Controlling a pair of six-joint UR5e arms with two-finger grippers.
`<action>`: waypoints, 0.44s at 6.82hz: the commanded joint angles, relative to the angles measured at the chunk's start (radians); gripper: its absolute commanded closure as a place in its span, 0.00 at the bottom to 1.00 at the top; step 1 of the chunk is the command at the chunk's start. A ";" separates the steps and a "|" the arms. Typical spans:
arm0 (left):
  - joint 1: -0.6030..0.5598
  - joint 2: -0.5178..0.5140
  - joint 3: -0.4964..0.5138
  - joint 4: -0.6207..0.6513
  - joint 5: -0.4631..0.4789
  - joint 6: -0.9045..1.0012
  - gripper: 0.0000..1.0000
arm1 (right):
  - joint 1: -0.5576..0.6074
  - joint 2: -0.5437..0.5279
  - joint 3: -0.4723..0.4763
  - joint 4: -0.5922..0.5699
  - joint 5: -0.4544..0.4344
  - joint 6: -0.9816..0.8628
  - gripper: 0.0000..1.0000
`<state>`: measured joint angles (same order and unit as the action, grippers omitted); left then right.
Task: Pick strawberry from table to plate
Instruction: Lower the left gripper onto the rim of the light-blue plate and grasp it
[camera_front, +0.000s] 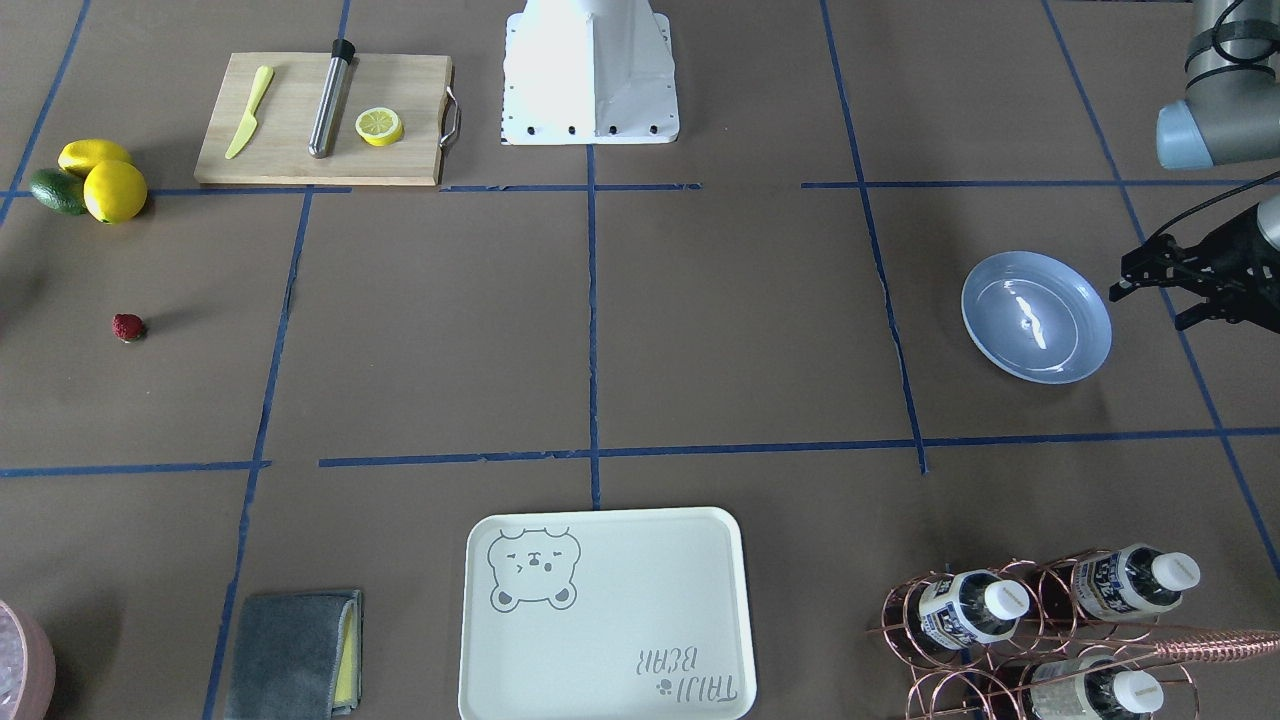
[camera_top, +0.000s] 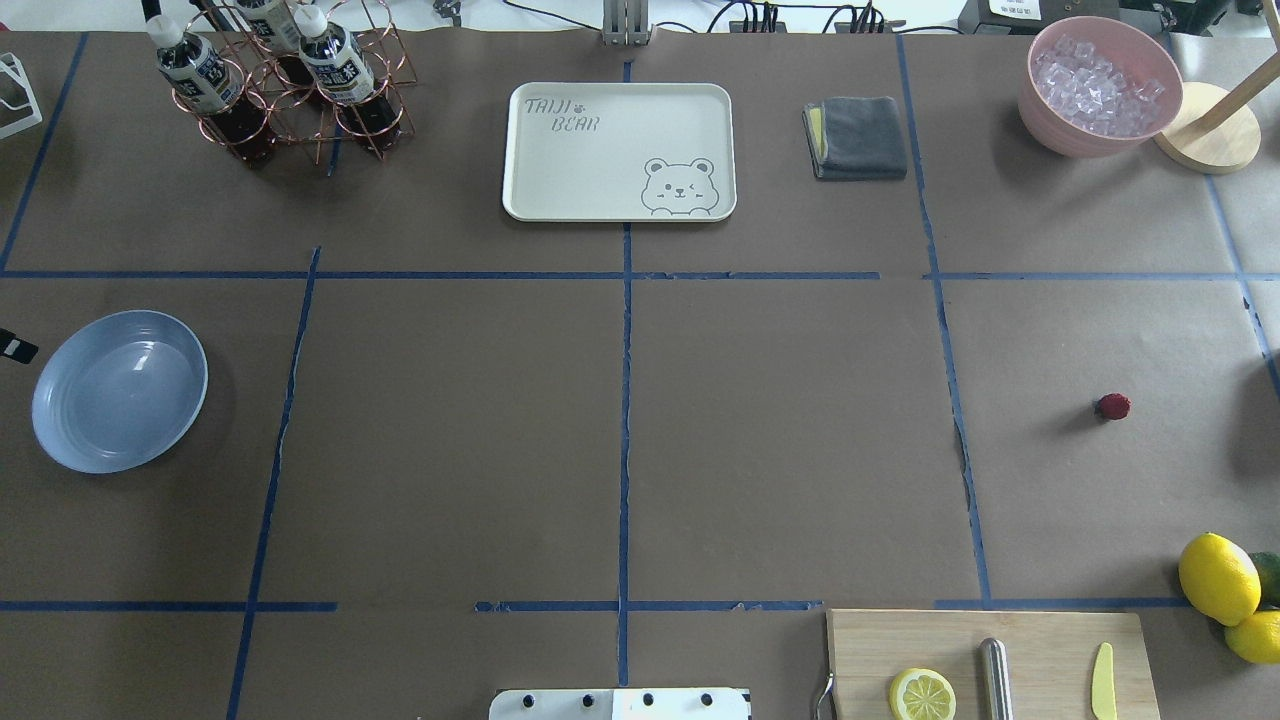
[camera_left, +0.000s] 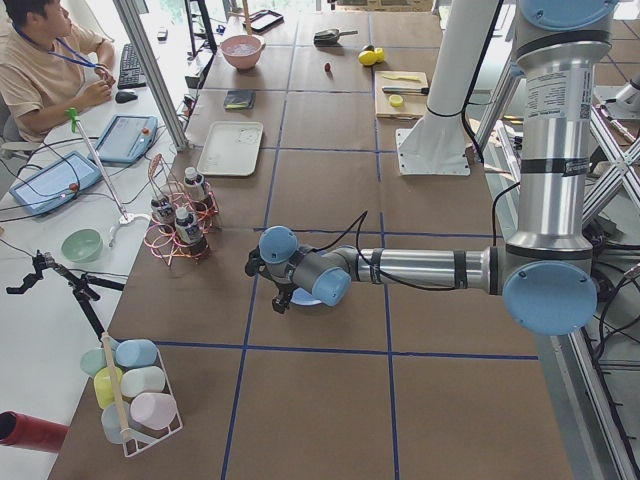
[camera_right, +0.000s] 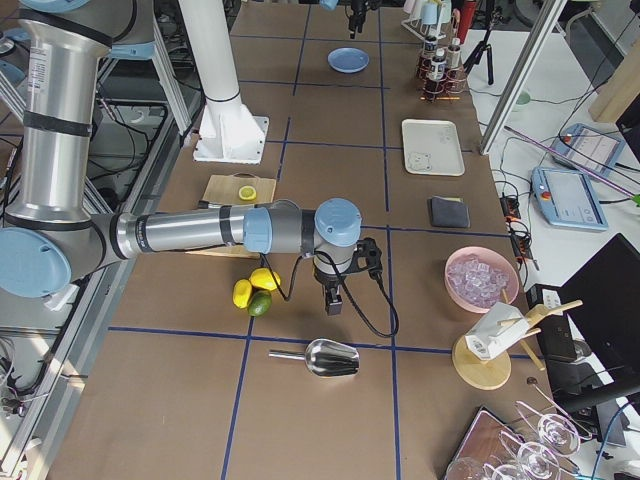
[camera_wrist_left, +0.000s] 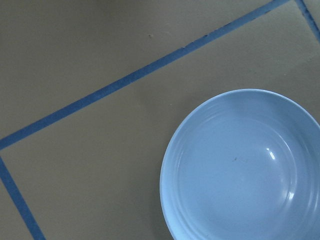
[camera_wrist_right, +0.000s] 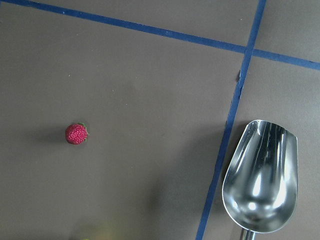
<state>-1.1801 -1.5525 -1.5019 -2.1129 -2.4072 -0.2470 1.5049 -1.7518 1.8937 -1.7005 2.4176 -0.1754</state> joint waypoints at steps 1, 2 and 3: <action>0.043 -0.032 0.069 -0.036 0.062 -0.100 0.02 | 0.000 -0.003 -0.004 0.024 0.001 0.004 0.00; 0.046 -0.046 0.115 -0.076 0.063 -0.103 0.02 | -0.002 -0.003 -0.008 0.025 0.006 0.004 0.00; 0.057 -0.046 0.121 -0.088 0.063 -0.104 0.04 | -0.003 -0.003 -0.008 0.025 0.008 0.007 0.00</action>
<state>-1.1336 -1.5918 -1.4054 -2.1766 -2.3475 -0.3456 1.5032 -1.7544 1.8871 -1.6776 2.4224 -0.1716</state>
